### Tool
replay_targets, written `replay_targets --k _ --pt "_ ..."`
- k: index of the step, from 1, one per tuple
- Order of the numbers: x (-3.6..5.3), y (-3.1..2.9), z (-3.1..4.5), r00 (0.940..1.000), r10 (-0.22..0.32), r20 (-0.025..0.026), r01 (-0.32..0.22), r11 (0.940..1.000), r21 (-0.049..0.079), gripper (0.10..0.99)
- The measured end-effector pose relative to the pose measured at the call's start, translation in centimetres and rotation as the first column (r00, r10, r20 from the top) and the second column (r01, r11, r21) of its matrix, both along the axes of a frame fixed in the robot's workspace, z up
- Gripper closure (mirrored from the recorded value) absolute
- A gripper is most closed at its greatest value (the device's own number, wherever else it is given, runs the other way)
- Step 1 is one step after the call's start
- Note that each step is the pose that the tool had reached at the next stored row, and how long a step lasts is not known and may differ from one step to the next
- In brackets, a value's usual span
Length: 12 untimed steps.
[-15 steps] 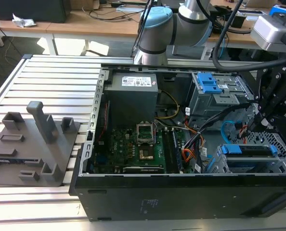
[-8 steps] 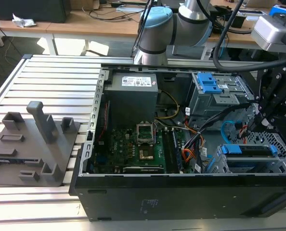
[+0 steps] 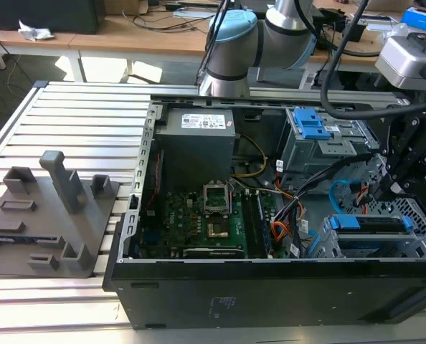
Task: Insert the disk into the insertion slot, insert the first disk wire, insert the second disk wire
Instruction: 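Insert the disk into the insertion slot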
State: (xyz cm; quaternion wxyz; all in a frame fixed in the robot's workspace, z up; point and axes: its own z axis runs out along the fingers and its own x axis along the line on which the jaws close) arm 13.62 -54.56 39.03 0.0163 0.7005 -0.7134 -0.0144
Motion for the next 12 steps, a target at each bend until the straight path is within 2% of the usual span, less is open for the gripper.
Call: replay_targets --k 12 --pt "0.01 0.00 -1.52 1.0000 0.000 0.0000 0.000 1.0000 0.000 0.980"
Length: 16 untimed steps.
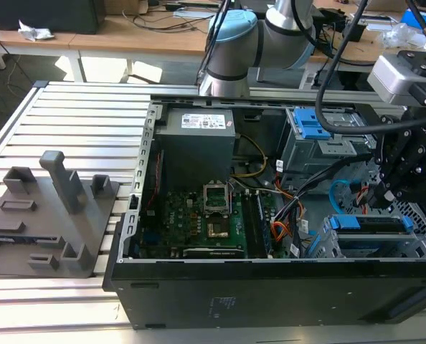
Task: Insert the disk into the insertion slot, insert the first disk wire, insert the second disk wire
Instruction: 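Insert the disk into the insertion slot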
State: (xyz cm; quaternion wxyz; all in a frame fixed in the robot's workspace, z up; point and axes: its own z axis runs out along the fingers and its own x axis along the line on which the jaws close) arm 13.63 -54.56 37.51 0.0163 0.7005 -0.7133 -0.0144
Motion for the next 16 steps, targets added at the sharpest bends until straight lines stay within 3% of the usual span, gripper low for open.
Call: replay_targets --k 8,12,16 --pt "0.04 0.00 -1.13 1.0000 0.000 0.0000 0.000 1.0000 0.000 0.980" --pt "0.69 0.00 -1.28 1.0000 0.000 0.0000 0.000 1.0000 0.000 0.980" --pt "0.77 0.00 -1.28 1.0000 0.000 0.0000 0.000 1.0000 0.000 0.980"
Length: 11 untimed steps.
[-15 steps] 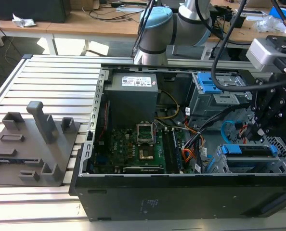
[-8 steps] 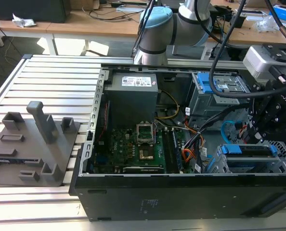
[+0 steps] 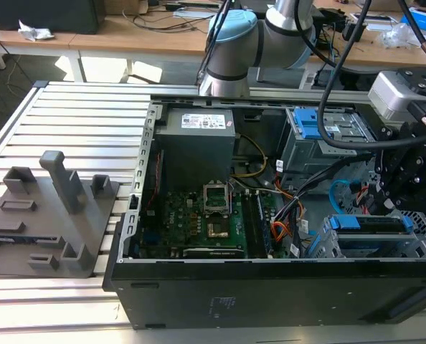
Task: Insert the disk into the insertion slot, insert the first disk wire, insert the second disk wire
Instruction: 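Insert the disk into the insertion slot, then insert the first disk wire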
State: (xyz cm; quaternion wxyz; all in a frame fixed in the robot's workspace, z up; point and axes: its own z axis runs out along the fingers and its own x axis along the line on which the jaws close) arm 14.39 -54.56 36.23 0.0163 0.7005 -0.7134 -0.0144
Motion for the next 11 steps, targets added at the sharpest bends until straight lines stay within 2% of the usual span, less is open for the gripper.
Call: replay_targets --k 11 --pt "0.08 0.00 0.00 1.0000 0.000 0.0000 0.000 1.0000 0.000 0.980"
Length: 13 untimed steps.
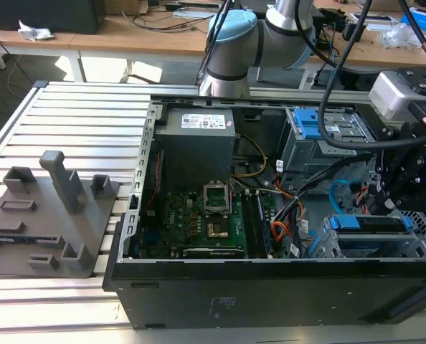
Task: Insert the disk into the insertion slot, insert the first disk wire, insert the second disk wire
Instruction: 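Insert the first disk wire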
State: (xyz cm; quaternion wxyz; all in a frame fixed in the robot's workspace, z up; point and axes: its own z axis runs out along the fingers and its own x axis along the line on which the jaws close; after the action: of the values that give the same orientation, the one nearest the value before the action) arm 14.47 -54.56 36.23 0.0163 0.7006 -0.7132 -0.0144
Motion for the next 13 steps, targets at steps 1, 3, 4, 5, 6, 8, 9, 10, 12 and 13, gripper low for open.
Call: replay_targets --k 1,3,4,5,6,8,9,10,12,13 --pt "0.11 -0.01 0.00 1.0000 0.000 0.0000 0.000 1.0000 0.000 0.980" --pt "0.37 0.00 0.00 1.0000 0.000 -0.0001 0.000 1.0000 0.000 0.980" --pt "0.46 0.00 0.02 1.0000 0.000 0.0000 0.000 1.0000 0.000 0.980" --pt "0.58 0.00 0.04 1.0000 0.000 0.0000 0.000 1.0000 0.000 0.980" --pt "0.85 0.00 0.09 1.0000 0.000 0.0000 0.000 1.0000 0.000 0.980" --pt "1.17 0.02 0.29 1.0000 0.000 0.0000 0.000 1.0000 0.000 0.980" --pt "1.24 0.02 0.36 1.0000 0.000 0.0000 0.000 1.0000 0.000 0.980" --pt "1.28 0.02 0.43 1.0000 0.000 0.0000 0.000 1.0000 0.000 0.980" --pt "1.51 0.05 0.87 1.0000 0.000 0.0000 0.000 1.0000 0.000 0.980" --pt "1.57 0.38 0.88 1.0000 0.000 0.0000 0.000 1.0000 0.000 0.980"
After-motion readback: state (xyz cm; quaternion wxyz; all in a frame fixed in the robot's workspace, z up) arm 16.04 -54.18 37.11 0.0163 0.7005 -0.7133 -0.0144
